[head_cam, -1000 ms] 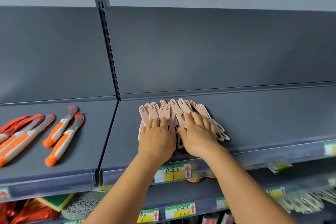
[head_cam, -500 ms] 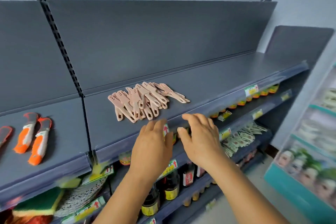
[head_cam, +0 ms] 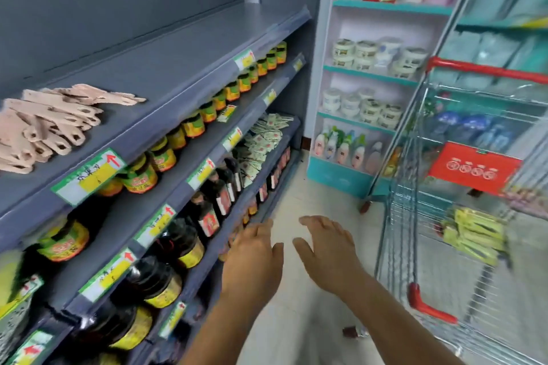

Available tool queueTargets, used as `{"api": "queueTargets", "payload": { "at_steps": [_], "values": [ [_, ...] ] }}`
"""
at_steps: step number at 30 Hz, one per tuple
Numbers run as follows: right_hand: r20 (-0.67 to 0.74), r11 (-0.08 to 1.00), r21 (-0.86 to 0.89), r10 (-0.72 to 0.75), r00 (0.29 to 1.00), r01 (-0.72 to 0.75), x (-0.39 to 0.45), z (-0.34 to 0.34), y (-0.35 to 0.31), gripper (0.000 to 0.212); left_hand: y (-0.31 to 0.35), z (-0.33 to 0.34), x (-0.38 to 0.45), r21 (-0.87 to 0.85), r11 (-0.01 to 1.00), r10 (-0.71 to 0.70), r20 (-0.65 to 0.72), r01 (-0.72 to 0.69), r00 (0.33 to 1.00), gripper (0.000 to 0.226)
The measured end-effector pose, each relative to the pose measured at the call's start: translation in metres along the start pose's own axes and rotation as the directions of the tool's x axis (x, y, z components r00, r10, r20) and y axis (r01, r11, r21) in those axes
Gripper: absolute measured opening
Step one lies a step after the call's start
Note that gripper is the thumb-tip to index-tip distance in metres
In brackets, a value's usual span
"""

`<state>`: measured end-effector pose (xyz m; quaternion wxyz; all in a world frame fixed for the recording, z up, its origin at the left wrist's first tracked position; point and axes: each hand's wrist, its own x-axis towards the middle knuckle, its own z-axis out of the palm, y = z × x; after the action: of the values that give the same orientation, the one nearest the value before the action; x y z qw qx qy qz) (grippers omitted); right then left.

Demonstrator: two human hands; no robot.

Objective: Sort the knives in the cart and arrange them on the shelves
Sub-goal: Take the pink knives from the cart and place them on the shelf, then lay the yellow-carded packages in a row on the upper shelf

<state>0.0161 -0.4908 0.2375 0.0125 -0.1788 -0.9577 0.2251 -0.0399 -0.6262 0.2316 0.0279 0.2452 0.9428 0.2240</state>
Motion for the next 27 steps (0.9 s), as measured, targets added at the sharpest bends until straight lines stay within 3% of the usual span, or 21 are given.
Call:
{"api": "queueTargets", "payload": {
  "at_steps": [5, 12, 27],
  "values": [
    [0.032, 0.973, 0.026, 0.229, 0.973, -0.230, -0.037, 0.003, 0.073, 0.046, 0.042, 0.062, -0.010, 0.000, 0.989, 0.147, 0.183, -0.149, 0.972, 0.052],
    [0.040, 0.897, 0.067, 0.434, 0.900, -0.436, -0.080, -0.010, 0.180, 0.045, 0.131, 0.135, -0.017, -0.025, 0.958, 0.276, 0.362, -0.287, 0.890, 0.046],
    [0.089, 0.793, 0.149, 0.584, 0.807, -0.590, -0.132, -0.073, 0.424, 0.046, 0.345, 0.276, -0.023, -0.029, 0.949, 0.276, 0.555, -0.313, 0.785, 0.043]
  ]
}}
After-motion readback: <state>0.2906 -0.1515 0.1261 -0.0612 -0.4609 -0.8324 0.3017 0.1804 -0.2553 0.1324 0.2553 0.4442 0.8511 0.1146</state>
